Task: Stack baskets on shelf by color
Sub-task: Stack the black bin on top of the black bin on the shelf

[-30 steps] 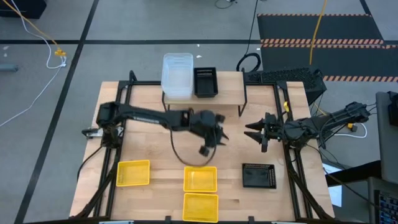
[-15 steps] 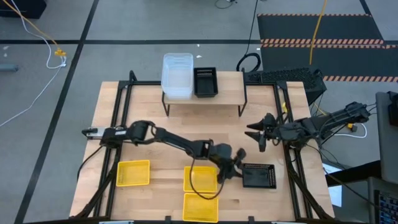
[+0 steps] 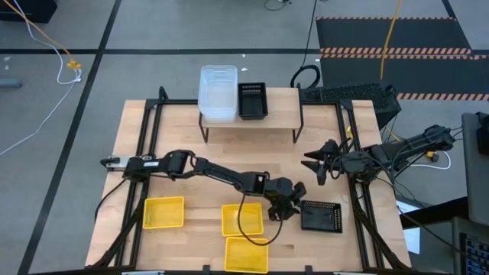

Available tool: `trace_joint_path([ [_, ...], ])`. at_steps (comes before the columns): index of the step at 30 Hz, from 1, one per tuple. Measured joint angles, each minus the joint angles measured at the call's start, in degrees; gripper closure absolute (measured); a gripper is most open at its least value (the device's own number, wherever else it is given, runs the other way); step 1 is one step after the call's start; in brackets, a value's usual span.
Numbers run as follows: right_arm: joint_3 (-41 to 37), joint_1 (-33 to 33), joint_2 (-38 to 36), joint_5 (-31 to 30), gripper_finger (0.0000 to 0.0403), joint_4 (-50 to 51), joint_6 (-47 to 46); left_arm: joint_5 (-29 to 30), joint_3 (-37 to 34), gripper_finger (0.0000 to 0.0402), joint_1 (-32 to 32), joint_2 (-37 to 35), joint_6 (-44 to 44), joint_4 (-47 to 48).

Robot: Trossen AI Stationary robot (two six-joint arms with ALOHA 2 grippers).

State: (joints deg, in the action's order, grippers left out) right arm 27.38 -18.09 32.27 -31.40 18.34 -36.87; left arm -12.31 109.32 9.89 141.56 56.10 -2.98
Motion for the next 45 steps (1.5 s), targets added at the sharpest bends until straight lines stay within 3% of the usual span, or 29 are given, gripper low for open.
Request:
trace_joint_path([
  [7,0.0,0.0,0.0,-0.2,0.0232,-0.1,-0.2,0.9,0.0,0.0277,0.0,-0.1,3.5,2.7],
  [21,0.0,0.0,0.5,-0.3,0.0232,-0.5,-0.2,1.5,-0.1,0.0277,0.7,2.2,5.7,-3.2],
  [31,0.0,0.0,0.5,-0.5,0.0232,-0.5,-0.2,3.4,-0.1,0.0279,0.3,2.6,2.7,-5.3],
  [45,0.0,0.0,0.5,-1.8,0.0232,-0.7,-0.4,3.1,-0.1,0.0394,0.8,2.6,-0.1,-5.7],
])
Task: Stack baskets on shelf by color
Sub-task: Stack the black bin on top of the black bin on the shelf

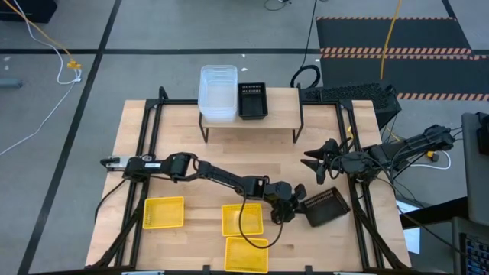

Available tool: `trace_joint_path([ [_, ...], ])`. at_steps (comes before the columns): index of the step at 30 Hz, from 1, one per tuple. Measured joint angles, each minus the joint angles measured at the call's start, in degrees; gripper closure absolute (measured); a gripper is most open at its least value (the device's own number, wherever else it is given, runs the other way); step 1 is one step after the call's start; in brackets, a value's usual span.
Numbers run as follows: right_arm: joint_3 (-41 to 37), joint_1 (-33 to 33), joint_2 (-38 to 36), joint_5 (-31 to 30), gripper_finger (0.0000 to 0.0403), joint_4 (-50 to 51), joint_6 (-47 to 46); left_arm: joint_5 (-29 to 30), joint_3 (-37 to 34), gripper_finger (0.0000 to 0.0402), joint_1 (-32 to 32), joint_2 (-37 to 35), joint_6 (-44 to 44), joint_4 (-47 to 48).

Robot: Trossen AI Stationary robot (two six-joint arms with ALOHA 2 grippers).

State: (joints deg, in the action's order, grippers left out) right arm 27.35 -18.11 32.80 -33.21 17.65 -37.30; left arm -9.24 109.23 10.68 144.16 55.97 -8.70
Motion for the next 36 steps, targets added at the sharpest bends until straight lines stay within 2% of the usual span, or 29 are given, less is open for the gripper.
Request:
trace_joint_path([
  [4,0.0,0.0,0.0,0.0,0.0232,0.2,0.0,3.5,0.0,0.0387,0.0,-0.4,-0.9,-0.3],
  [8,0.0,0.0,0.0,0.0,0.0232,0.3,0.0,8.1,0.0,0.0397,0.0,-1.6,-2.8,1.0],
  [11,0.0,0.0,0.0,0.0,0.0232,0.5,0.1,8.4,0.0,0.0396,-0.1,-3.4,-6.0,2.3],
  [18,0.0,0.0,-0.1,0.0,0.0232,0.4,0.5,8.5,0.0,0.0398,-0.4,-7.6,-8.1,15.1],
  [24,0.0,0.0,-0.2,-0.1,0.0232,0.0,2.4,12.3,0.0,0.0398,-2.0,-8.4,-6.6,26.9],
  [31,0.0,0.0,-0.4,-1.2,0.0232,-0.6,2.6,9.4,0.0,0.0394,-3.6,-8.3,-8.6,24.9],
  [36,0.0,0.0,-0.4,-1.2,0.0232,-0.7,2.6,9.2,0.0,0.0344,-3.0,-8.3,-8.9,22.0],
])
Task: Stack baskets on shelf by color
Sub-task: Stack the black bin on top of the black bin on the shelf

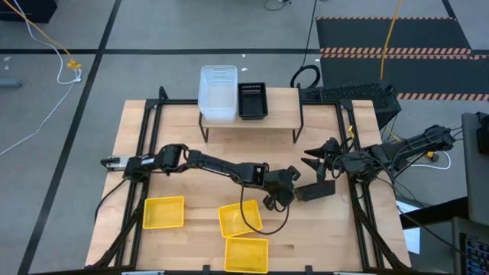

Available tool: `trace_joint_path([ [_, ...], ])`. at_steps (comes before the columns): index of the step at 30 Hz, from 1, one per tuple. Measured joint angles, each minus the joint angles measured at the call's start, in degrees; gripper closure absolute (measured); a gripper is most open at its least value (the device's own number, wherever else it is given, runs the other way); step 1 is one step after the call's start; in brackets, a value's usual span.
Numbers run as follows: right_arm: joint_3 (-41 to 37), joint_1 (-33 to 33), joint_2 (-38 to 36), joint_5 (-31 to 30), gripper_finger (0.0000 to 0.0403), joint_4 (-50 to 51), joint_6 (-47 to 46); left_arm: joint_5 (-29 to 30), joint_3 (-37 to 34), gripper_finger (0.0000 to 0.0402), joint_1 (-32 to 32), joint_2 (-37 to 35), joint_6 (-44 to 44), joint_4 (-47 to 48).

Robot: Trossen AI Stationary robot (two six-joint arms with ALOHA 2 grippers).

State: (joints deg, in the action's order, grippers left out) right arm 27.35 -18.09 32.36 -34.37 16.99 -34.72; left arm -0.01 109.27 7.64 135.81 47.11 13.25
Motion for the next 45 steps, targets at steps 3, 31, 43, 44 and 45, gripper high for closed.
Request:
trace_joint_path([
  [3,0.0,0.0,0.0,0.0,0.0232,0.0,-0.1,-0.1,0.0,0.0301,0.0,0.0,-3.5,0.3],
  [31,0.0,0.0,0.0,0.1,0.0232,-0.2,-0.1,-23.2,-4.4,0.0241,-8.8,0.0,-13.6,-15.6],
  [43,0.0,0.0,0.0,0.1,0.0232,-2.4,1.6,-24.6,-7.5,0.0261,-8.4,0.1,-9.2,-17.9],
  [44,0.0,0.0,0.0,0.1,0.0232,-2.3,1.6,-24.6,-7.6,0.0261,-8.2,0.1,-8.7,-17.7],
  [45,0.0,0.0,0.0,0.2,0.0232,-2.2,1.6,-24.6,-7.6,0.0261,-8.0,0.1,-7.9,-17.7],
])
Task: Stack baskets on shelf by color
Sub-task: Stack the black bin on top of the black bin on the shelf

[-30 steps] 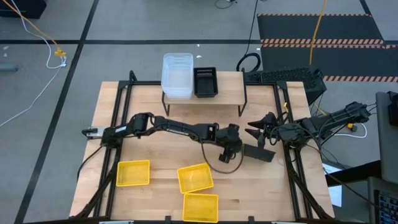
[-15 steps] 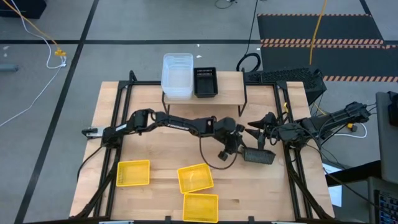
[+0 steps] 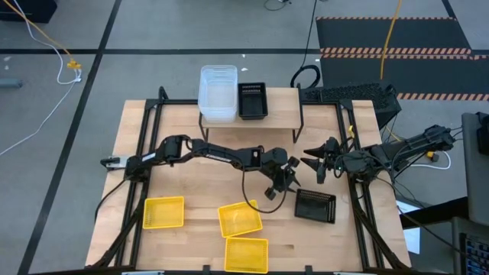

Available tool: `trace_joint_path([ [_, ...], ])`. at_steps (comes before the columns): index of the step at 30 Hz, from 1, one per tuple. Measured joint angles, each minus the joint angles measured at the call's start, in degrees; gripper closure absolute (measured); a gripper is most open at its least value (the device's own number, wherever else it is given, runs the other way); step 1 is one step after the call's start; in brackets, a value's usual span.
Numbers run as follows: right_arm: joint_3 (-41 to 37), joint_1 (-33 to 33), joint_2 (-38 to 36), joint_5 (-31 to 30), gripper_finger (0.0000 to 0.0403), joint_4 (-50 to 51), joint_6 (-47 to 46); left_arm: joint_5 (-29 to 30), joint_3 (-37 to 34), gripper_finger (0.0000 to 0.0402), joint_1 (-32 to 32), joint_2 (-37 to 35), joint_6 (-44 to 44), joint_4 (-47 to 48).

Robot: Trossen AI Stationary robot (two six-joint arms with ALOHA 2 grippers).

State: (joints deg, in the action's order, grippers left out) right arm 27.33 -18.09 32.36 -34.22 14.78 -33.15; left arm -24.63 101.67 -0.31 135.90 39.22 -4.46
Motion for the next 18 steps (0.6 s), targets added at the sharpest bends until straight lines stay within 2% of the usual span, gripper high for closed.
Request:
trace_joint_path([
  [7,0.0,0.0,0.0,0.0,0.0232,0.0,0.4,0.8,0.0,0.0261,3.9,0.0,13.1,2.3],
  [14,0.0,0.0,0.0,0.0,0.0232,0.0,-0.4,11.0,0.0,0.0261,7.5,0.0,22.8,1.1],
  [18,0.0,0.0,0.2,0.0,0.0232,0.0,-1.1,13.7,0.0,0.0261,7.5,0.0,24.7,1.5],
])
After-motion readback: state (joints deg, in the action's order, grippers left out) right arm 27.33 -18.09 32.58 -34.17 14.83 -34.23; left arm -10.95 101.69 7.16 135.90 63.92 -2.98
